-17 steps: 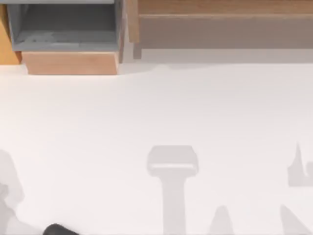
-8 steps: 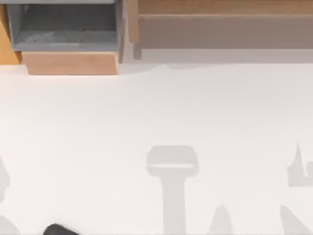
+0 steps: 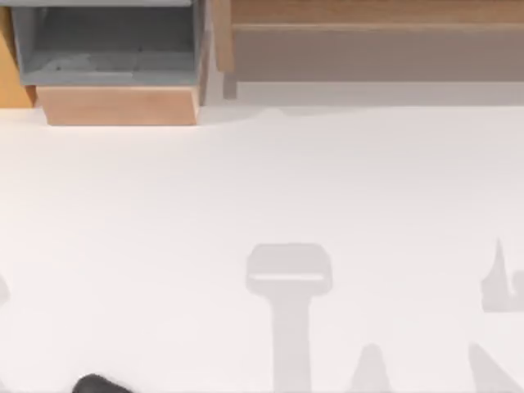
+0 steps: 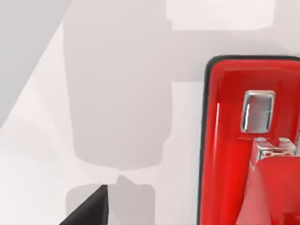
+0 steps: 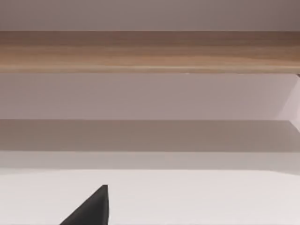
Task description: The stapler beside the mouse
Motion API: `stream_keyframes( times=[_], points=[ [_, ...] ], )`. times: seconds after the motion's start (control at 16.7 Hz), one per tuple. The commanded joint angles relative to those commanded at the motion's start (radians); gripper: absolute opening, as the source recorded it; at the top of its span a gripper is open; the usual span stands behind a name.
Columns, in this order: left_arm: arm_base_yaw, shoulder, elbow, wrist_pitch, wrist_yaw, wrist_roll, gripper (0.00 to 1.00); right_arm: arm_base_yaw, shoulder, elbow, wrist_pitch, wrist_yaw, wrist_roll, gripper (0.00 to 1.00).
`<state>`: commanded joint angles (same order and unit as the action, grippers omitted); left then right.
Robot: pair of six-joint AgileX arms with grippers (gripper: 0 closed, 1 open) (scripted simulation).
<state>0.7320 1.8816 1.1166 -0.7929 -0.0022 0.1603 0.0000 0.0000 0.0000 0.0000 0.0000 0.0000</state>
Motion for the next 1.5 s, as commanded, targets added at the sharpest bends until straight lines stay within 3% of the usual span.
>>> stream_keyframes(
  times=[0.3, 1.08, 1.5],
  points=[
    [0.001, 0.015, -0.016, 0.018, 0.000, 0.001, 1.00, 0.000, 0.000, 0.000, 0.000, 0.000, 0.000, 1.00],
    [0.001, 0.015, -0.016, 0.018, 0.000, 0.001, 0.02, 0.000, 0.000, 0.000, 0.000, 0.000, 0.000, 1.00],
    [0.001, 0.015, -0.016, 0.018, 0.000, 0.001, 0.00, 0.000, 0.000, 0.000, 0.000, 0.000, 0.000, 1.00]
  ],
)
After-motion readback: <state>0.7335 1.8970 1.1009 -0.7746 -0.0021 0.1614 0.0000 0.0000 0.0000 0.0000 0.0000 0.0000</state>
